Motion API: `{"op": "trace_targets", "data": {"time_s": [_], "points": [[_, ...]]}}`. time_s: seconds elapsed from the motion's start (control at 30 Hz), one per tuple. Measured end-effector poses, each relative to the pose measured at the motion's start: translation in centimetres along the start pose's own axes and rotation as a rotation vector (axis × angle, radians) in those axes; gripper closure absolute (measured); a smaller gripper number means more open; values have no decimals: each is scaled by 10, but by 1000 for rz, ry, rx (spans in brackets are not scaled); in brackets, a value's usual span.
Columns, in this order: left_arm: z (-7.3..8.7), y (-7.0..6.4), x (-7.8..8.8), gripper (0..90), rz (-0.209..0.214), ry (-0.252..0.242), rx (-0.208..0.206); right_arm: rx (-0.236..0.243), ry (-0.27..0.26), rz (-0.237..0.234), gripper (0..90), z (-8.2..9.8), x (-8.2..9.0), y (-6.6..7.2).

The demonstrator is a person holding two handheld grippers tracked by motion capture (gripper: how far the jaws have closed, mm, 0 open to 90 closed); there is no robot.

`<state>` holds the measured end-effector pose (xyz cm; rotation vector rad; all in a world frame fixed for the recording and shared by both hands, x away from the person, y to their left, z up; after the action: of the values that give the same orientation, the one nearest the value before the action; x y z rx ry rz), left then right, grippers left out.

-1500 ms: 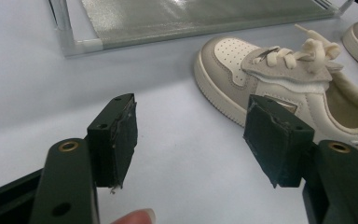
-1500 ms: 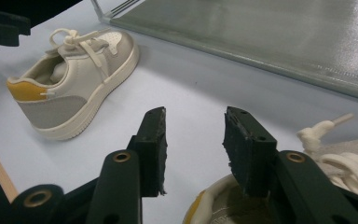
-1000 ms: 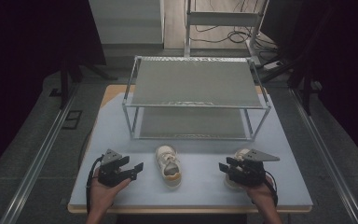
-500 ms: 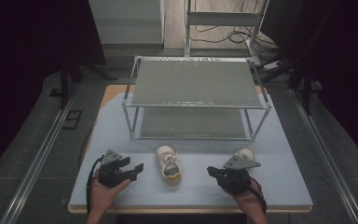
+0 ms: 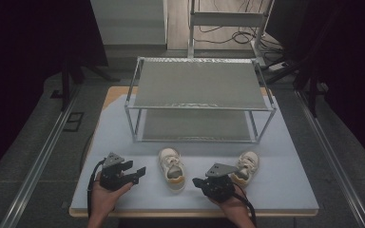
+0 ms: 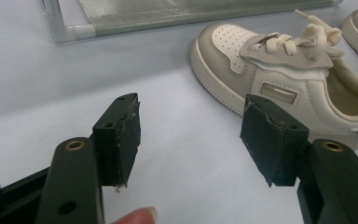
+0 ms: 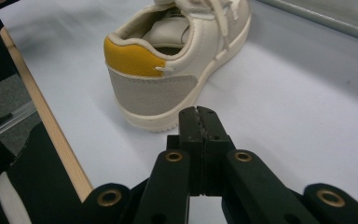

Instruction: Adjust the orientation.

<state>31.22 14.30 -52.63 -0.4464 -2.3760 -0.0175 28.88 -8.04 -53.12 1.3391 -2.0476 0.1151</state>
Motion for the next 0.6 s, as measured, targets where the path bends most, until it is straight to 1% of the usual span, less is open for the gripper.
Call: {"op": "trace_targets", "data": {"time_s": [0.07,0.17,0.23,0.27,0.4,0.47,0.5,0.57,0.6], "points": [[0,0,0,382,1,1,-1,-2,2,-5,894,0,-6,1],[0,-1,1,385,3,0,-2,-2,3,-4,895,0,-11,1],[0,-1,2,386,3,0,-3,-1,5,-9,894,-1,-17,3],[0,0,2,386,0,3,-2,4,10,-14,895,-2,-23,4],[0,1,2,385,0,2,3,11,13,1,895,-3,-30,2],[0,2,2,384,0,1,6,3,17,-16,896,-2,-32,3],[0,3,2,382,-1,2,8,6,18,-28,896,-2,-35,6],[0,3,3,382,0,2,9,9,18,-35,896,-2,-36,7],[0,3,3,380,1,2,8,18,23,-41,896,-3,-42,11]]}}
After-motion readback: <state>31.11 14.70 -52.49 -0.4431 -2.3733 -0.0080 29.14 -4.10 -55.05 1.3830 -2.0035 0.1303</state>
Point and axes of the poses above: each handheld gripper's, and its own axes: x roughly backward along the jaws, z roughly out of its underside, y roughly to its left, the point moved 10 cm from there along -x, roughly forward along the jaws, and after that the axes turned 12 degrees about -z, right-handed, at the moved point
